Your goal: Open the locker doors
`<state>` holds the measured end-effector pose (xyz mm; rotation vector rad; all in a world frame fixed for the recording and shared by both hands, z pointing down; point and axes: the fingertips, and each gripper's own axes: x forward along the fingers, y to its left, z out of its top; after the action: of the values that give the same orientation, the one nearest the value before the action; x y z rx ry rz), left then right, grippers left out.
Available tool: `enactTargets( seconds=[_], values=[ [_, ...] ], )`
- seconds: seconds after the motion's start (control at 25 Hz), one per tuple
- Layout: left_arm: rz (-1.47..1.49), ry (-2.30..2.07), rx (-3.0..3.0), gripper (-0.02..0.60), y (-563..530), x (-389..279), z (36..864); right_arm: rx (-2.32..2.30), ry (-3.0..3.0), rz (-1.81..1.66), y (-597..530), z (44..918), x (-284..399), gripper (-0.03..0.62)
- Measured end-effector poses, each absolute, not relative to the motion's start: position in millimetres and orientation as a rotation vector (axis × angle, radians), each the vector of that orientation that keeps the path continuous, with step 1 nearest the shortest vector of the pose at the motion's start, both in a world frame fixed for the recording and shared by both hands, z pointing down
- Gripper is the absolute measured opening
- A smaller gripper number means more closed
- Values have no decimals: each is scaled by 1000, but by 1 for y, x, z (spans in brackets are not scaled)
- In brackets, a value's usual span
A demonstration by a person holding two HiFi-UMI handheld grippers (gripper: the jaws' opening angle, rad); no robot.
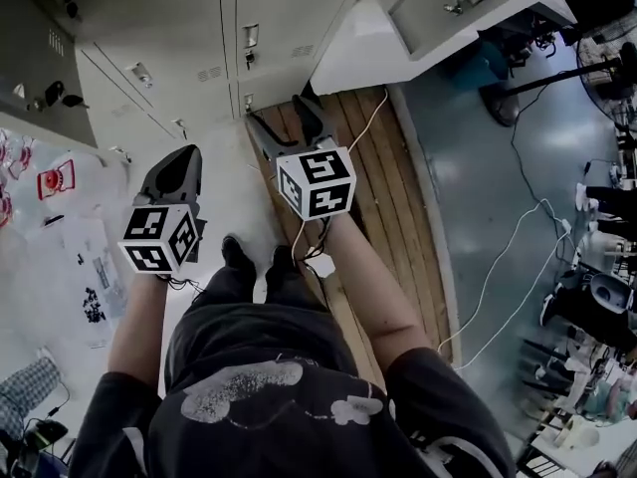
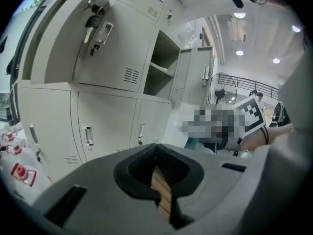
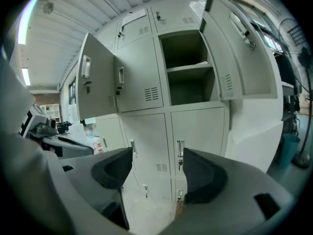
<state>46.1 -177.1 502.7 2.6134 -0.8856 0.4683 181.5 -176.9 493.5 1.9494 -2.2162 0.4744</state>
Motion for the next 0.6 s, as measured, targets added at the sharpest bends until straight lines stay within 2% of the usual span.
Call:
enactTargets(
  seconds=[0.6],
  values=[
    [517,-908,2560,9,-251,49,579,1870,-2182,580,-265,599,189,311]
  ],
)
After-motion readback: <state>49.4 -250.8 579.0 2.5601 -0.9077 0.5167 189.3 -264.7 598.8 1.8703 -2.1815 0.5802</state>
